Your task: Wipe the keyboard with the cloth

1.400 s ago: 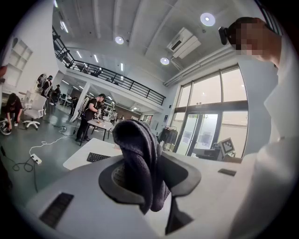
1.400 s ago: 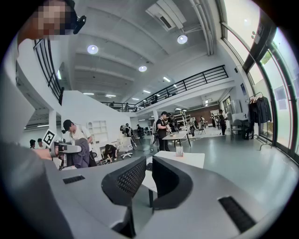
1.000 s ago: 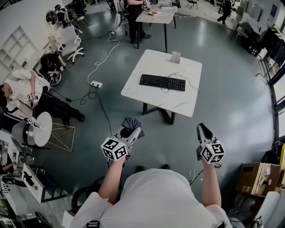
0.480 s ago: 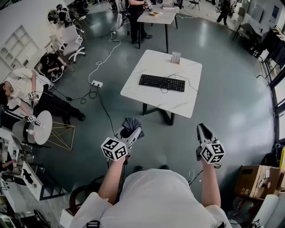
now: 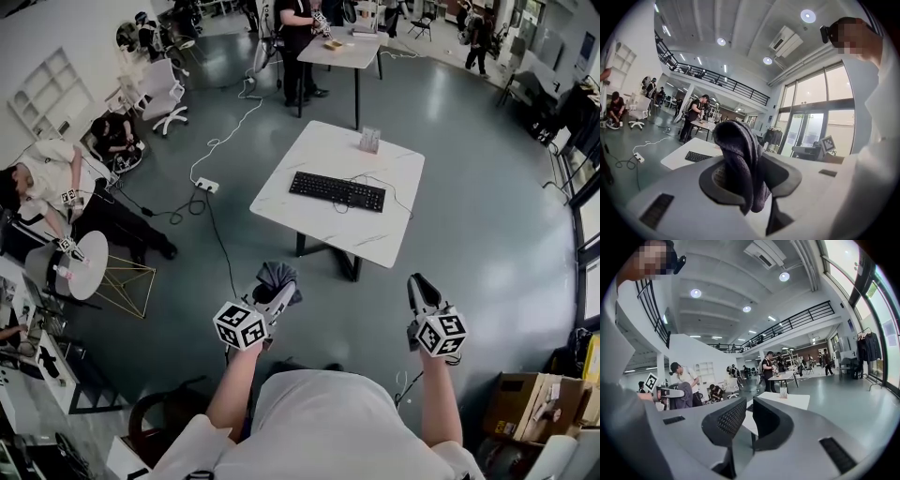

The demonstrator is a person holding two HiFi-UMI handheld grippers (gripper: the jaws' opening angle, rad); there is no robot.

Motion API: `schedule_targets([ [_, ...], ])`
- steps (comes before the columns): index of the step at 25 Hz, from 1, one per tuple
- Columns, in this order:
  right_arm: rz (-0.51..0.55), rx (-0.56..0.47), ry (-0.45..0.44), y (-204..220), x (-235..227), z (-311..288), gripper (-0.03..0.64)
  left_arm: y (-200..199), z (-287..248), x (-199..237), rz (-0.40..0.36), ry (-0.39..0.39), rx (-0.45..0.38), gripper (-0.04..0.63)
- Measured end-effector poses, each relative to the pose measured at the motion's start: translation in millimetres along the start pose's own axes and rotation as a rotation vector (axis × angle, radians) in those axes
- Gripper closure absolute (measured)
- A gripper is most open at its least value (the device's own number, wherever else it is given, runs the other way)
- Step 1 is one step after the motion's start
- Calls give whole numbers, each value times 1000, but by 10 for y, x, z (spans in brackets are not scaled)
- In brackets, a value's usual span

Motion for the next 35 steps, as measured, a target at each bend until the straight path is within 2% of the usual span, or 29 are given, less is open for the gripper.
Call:
schedule_targets([
  [10, 22, 9, -44, 31, -153, -33, 560, 83, -175, -90, -7, -18, -8, 469],
  [17, 27, 28, -58, 36, -147, -145, 560, 5, -247, -55, -9, -10, -3, 469],
  [35, -15, 77, 12, 27, -232, -1001, 560, -452, -727, 705, -6, 16, 55, 469],
])
Point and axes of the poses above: the fingertips, and each gripper's own axes: z backward along the fingers, x to its left, y out of its underside, the point moved 5 cm from there along z, backward along the fingers, and after that the axes turned 15 degrees about z, right-handed, at the moved point
